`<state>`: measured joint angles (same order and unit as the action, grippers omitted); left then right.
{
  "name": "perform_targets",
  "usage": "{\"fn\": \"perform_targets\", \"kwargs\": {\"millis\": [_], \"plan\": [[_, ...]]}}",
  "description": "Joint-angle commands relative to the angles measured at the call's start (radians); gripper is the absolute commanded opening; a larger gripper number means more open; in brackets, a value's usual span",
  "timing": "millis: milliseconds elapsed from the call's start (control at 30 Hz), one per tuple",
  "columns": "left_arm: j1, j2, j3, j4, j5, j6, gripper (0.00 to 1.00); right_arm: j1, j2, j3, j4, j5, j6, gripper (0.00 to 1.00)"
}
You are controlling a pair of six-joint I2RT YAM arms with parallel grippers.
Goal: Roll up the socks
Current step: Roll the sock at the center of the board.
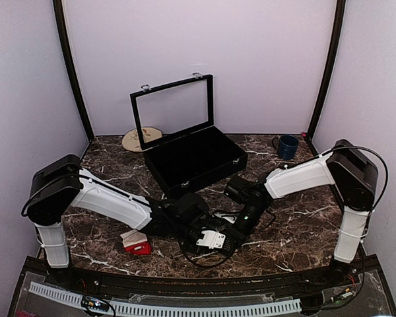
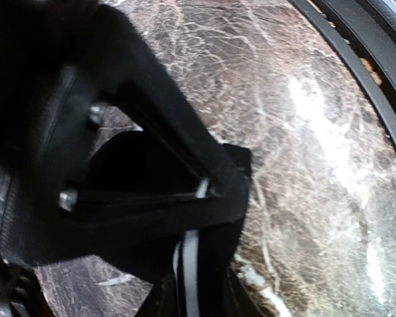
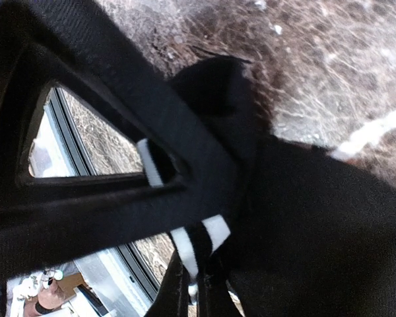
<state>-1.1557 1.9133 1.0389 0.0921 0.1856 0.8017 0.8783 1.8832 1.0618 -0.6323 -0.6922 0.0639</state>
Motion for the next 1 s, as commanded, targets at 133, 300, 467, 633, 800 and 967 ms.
{"fn": "perform_targets", "kwargs": {"millis": [133,300,467,633,800,967], "plan": [[-0.004,0.014,0.050,-0.204,0.097,0.039,0.07,-0.019,0.021,0.008,-0.043,0.039,-0.009,0.00],[-0.004,0.057,0.158,-0.378,0.138,0.053,0.03,-0.024,-0.010,-0.002,-0.039,0.092,0.010,0.17],[0.008,0.106,0.261,-0.537,0.231,0.024,0.02,-0.028,-0.071,-0.041,-0.016,0.134,0.046,0.30],[0.022,0.140,0.315,-0.599,0.279,-0.006,0.02,-0.041,-0.134,-0.093,0.016,0.165,0.088,0.36],[0.064,0.151,0.355,-0.635,0.354,-0.039,0.02,-0.074,-0.171,-0.141,0.045,0.209,0.127,0.39],[0.091,0.188,0.391,-0.675,0.398,-0.068,0.02,-0.090,-0.217,-0.171,0.080,0.258,0.154,0.40]]}}
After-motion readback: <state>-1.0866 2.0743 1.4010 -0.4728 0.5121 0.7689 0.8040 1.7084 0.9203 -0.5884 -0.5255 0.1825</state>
